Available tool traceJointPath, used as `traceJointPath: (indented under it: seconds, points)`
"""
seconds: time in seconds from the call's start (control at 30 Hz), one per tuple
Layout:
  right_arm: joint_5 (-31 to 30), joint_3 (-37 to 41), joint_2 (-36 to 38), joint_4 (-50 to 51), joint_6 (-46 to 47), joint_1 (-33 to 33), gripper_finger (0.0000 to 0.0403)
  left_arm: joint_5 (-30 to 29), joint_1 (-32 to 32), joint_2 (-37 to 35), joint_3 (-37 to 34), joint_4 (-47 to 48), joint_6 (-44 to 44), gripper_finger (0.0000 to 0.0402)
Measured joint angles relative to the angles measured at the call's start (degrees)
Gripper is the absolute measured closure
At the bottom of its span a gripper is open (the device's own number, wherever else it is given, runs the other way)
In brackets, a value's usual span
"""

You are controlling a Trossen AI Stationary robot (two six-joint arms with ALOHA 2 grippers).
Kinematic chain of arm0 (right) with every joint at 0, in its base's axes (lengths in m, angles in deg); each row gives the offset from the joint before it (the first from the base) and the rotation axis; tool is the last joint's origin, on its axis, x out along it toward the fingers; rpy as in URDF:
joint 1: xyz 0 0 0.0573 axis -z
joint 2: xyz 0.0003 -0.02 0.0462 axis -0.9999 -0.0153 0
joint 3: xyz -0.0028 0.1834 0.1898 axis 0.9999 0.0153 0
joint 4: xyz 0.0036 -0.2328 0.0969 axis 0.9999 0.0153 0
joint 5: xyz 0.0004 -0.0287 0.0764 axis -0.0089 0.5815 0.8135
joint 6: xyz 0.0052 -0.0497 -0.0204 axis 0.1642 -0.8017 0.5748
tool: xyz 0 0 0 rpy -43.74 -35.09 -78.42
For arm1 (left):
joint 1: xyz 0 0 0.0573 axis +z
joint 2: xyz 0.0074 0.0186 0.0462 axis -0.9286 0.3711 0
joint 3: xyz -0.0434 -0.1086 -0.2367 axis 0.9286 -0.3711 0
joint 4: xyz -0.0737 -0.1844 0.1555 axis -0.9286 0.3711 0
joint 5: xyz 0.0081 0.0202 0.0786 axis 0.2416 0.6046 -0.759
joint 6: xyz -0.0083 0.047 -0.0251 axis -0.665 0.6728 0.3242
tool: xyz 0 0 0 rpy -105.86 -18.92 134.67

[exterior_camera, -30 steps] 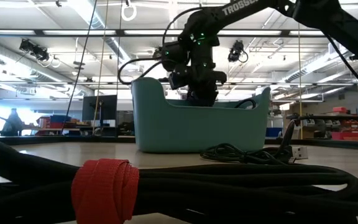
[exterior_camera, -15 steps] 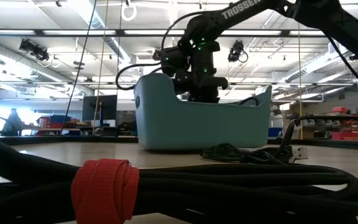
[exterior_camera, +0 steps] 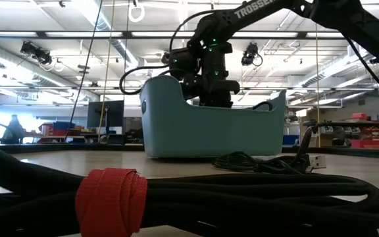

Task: Pick and place USB-C Cables
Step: Put the black charger cable into the green bin

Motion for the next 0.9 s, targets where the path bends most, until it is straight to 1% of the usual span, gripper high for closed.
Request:
traceJointPath:
  seconds: [0.13, 0.27, 0.47, 0.6, 0.7, 0.73, 0.8, 0.9]
  points:
    - [-0.8, -0.5, -0.1, 1.4, 1.3, -0.2, 0.0267, 0.0, 0.0, 0.0, 0.0, 0.0, 0.0, 0.0202]
    - [-1.3, -3.7, -0.1, 3.5, 1.8, -0.6, 0.0248, 0.0, 0.0, 0.0, 0.0, 0.0, 0.0, 0.0202]
    - [-2.4, -12.3, -0.1, 7.7, 2.0, -1.7, 0.0245, 0.0, 0.0, 0.0, 0.0, 0.0, -0.1, 0.0202]
    - [-4.6, -19.1, -0.1, 9.6, 2.2, -2.6, 0.0245, 0.0, 0.0, 0.0, 0.0, 0.0, -1.3, 0.0202]
    - [-6.0, -25.0, -0.1, 12.4, 4.5, -3.3, 0.0245, 0.0, 0.0, 0.0, 0.0, 0.0, -1.4, 0.0202]
    - [-6.3, -25.4, 0.5, 13.2, 5.8, -3.6, 0.0245, 0.0, 0.0, 0.0, 0.0, 0.0, -1.4, 0.0202]
    - [-5.9, -23.2, 3.4, 14.1, 8.8, -3.9, 0.0245, 0.0, 0.0, 0.0, 0.0, 0.0, -1.4, 0.0202]
    - [-4.9, -22.8, 7.1, 18.4, 14.6, -4.6, 0.0245, 0.0, 0.0, 0.0, 0.0, 0.0, -1.4, 0.0202]
